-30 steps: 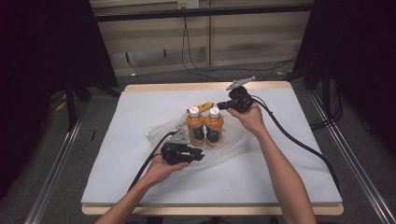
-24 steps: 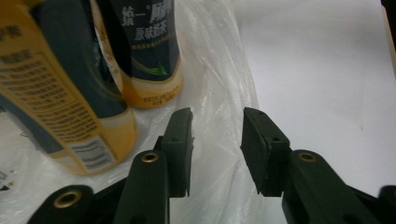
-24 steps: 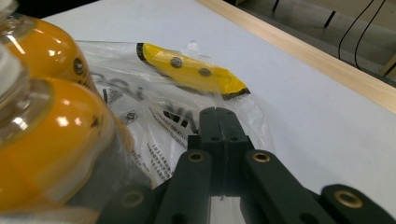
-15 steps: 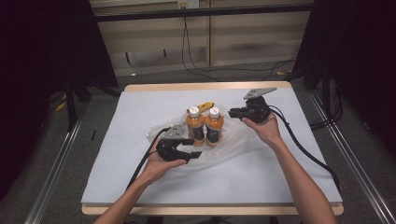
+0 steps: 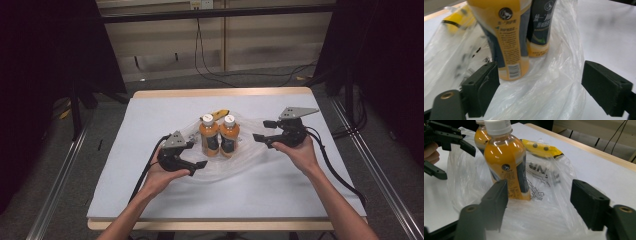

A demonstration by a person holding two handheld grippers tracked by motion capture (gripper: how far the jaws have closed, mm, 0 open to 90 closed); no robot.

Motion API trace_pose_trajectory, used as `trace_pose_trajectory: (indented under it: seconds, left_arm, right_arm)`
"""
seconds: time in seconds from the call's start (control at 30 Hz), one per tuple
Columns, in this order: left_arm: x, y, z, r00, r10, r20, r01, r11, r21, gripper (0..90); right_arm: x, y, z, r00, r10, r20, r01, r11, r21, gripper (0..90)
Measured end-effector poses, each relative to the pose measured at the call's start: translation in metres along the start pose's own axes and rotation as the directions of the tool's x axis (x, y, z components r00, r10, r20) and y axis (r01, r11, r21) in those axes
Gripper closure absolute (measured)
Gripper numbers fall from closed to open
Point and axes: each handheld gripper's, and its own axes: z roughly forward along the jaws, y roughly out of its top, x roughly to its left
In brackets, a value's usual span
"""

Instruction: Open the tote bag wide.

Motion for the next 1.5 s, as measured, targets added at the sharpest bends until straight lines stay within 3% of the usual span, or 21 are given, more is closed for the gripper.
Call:
trace_pose_trajectory:
  seconds: [0.23,0.33,0.37,0.43,0.53,0.63,0.67,0.73,1.0,1.1,1.23,1.3,1.4,1.5]
  left_arm:
    - [0.002,-0.009,-0.017,0.9997,-0.016,-0.02,0.015,0.9996,-0.022,10.2]
    - [0.003,-0.013,-0.026,0.9987,-0.039,-0.033,0.038,0.9988,-0.032,8.5]
    - [0.003,-0.015,-0.029,0.9983,-0.04,-0.043,0.039,0.9988,-0.03,7.9]
    - [0.001,-0.019,-0.035,0.9968,-0.042,-0.068,0.041,0.999,-0.019,6.0]
    - [-0.001,-0.024,-0.044,0.9978,-0.034,-0.058,0.034,0.9994,-0.002,5.1]
    - [-0.005,-0.028,-0.054,0.9971,-0.036,-0.067,0.035,0.9993,-0.015,4.5]
    - [-0.007,-0.03,-0.057,0.9964,-0.053,-0.066,0.052,0.9983,-0.027,4.5]
    - [-0.007,-0.033,-0.063,0.997,-0.038,-0.067,0.036,0.9988,-0.032,4.1]
    - [-0.007,-0.05,-0.091,0.9911,-0.059,-0.12,0.052,0.9971,-0.056,3.2]
    - [-0.006,-0.06,-0.102,0.9862,-0.095,-0.136,0.083,0.9926,-0.088,2.8]
    - [-0.009,-0.071,-0.112,0.9758,-0.122,-0.182,0.108,0.9908,-0.082,2.8]
    - [-0.011,-0.076,-0.116,0.9674,-0.131,-0.217,0.116,0.9901,-0.08,2.9]
    - [-0.015,-0.088,-0.123,0.9546,-0.162,-0.25,0.135,0.9832,-0.123,3.8]
    - [-0.017,-0.094,-0.129,0.9585,-0.18,-0.221,0.152,0.9786,-0.139,3.8]
  right_arm:
    - [0.01,-0.016,-0.026,0.9985,0.008,0.054,-0.008,1.0,-0.006,15.8]
    - [0.01,-0.028,-0.033,0.9974,0.045,0.056,-0.044,0.999,-0.023,15.8]
    - [0.011,-0.031,-0.035,0.9972,0.036,0.066,-0.035,0.999,-0.007,15.6]
    - [0.015,-0.036,-0.043,0.996,0.034,0.083,-0.032,0.999,-0.024,14.1]
    - [0.02,-0.044,-0.054,0.994,0.043,0.1,-0.04,0.999,-0.032,13.4]
    - [0.025,-0.053,-0.063,0.9929,0.057,0.104,-0.053,0.998,-0.036,13.1]
    - [0.027,-0.056,-0.067,0.992,0.059,0.112,-0.055,0.998,-0.036,13.0]
    - [0.03,-0.06,-0.073,0.9904,0.074,0.117,-0.069,0.997,-0.046,12.9]
    - [0.038,-0.077,-0.099,0.9837,0.101,0.149,-0.091,0.993,-0.068,12.8]
    - [0.04,-0.085,-0.107,0.9792,0.118,0.165,-0.106,0.991,-0.081,12.8]
    - [0.043,-0.097,-0.116,0.9718,0.143,0.188,-0.128,0.988,-0.089,12.7]
    - [0.045,-0.102,-0.121,0.9686,0.152,0.197,-0.135,0.986,-0.099,12.7]
    - [0.048,-0.109,-0.13,0.9621,0.171,0.212,-0.148,0.982,-0.12,12.7]
    - [0.051,-0.116,-0.134,0.9579,0.18,0.224,-0.159,0.981,-0.107,12.7]
